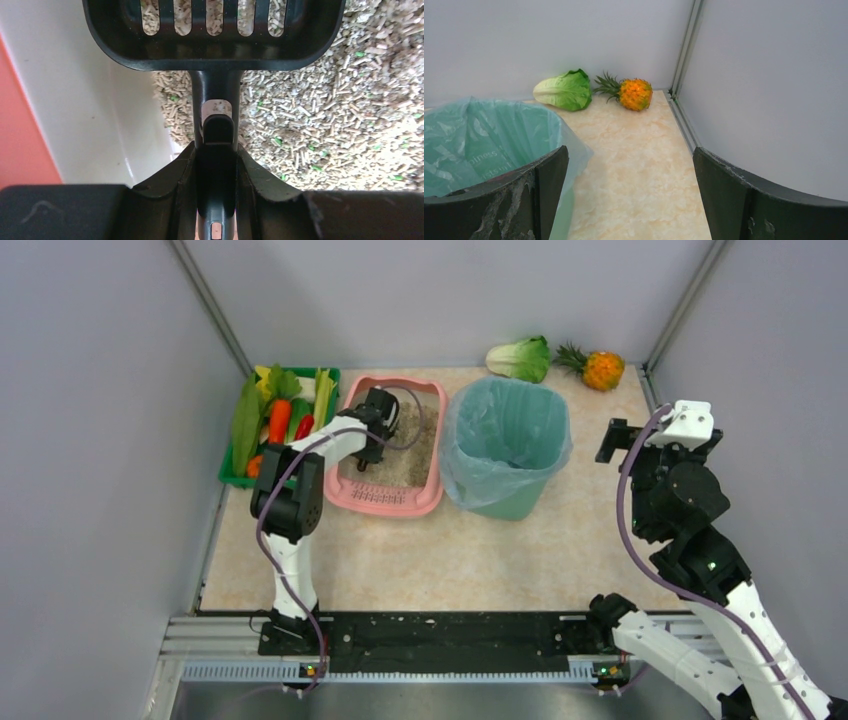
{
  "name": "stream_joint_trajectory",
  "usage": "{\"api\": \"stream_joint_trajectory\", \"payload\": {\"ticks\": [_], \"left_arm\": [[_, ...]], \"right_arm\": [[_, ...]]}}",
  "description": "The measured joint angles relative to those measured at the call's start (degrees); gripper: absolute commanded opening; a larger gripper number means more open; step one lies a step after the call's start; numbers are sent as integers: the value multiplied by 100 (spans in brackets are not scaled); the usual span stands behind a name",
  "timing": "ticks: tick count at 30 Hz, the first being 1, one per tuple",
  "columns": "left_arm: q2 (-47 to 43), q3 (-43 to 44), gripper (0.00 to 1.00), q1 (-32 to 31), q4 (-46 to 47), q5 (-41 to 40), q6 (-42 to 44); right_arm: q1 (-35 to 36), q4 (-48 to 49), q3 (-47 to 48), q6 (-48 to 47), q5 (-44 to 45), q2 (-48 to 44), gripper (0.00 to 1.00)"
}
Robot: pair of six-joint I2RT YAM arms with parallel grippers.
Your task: Clean the litter box
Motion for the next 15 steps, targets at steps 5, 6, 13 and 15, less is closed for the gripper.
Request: {"api": "stream_joint_trajectory", "payload": {"ticks": [5, 6, 13, 15], "left_arm": [[-48, -105, 0, 223, 107, 822, -531], [-81, -153, 0, 289, 153, 1043, -636], [-428, -501, 0, 450, 483, 1779, -970], [-623, -704, 0, 450, 651, 1818, -981]], "right_arm": [[0, -2, 0, 0, 0, 0, 95], [0, -2, 0, 0, 0, -4, 95], [0, -17, 0, 7, 0, -79, 95], [0, -22, 0, 9, -2, -103, 95]]}}
